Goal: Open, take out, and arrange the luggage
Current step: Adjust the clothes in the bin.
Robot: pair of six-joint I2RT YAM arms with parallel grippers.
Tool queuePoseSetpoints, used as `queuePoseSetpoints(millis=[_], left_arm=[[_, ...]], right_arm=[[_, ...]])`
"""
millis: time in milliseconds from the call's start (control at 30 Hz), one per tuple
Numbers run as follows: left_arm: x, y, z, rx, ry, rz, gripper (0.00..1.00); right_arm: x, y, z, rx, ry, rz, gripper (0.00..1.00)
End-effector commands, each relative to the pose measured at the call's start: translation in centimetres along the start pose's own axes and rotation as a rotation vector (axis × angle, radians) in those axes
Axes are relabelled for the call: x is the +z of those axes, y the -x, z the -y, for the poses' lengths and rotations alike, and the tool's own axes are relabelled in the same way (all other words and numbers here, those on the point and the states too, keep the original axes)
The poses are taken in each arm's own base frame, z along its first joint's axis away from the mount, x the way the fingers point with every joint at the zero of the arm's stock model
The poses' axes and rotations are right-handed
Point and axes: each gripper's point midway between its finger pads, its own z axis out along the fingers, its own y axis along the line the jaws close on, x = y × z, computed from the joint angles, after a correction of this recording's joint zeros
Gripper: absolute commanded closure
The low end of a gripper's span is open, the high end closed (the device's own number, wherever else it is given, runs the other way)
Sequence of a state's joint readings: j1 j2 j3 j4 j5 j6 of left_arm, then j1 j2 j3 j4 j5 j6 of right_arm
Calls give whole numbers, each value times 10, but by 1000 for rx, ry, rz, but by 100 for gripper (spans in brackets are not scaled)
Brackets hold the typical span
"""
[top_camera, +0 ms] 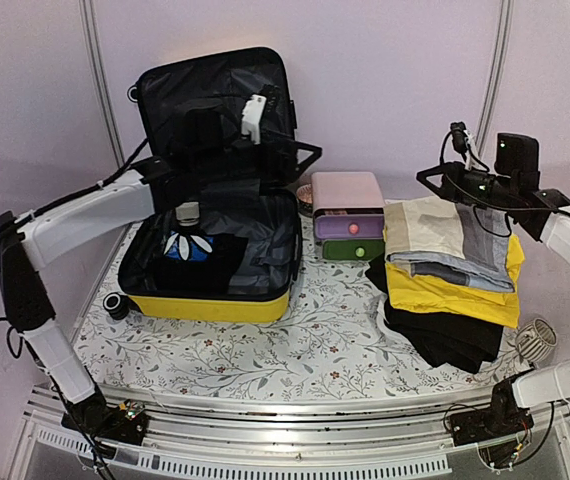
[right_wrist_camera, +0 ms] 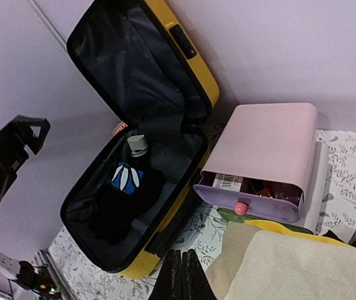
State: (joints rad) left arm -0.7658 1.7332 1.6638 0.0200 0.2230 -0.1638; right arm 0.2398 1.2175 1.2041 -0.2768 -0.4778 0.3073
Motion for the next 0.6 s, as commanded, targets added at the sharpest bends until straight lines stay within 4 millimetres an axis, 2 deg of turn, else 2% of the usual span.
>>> queuePoseSetpoints(millis=[0,67,200,267,333,400,500,567], left_arm=[[-42,-41,-51,-145,116,-116,2],[-64,-56,-79,-215,200,-144,2],[-107,-94,-126,-307,365,-241,2],[-127,-110,-147,-314,473,-286,2],[-148,-127,-168,-320,589,-336,2],[-167,-145,-192,-345,686,-383,2],[-194,-168,-226,-391,781,-428,2],[-204,-178,-242,-398,824,-445,2]], right_arm=[[-10,2,7,215,193,52,99],[-15,-16,26,282,181,54,99],[-14,-66,75,452,123,32,99],[-9,-91,102,522,10,8,99],[-9,-106,117,519,-66,-2,99],[-12,-105,121,487,-107,2,98],[-20,-81,118,399,-151,33,95],[-27,-52,107,323,-149,59,81]])
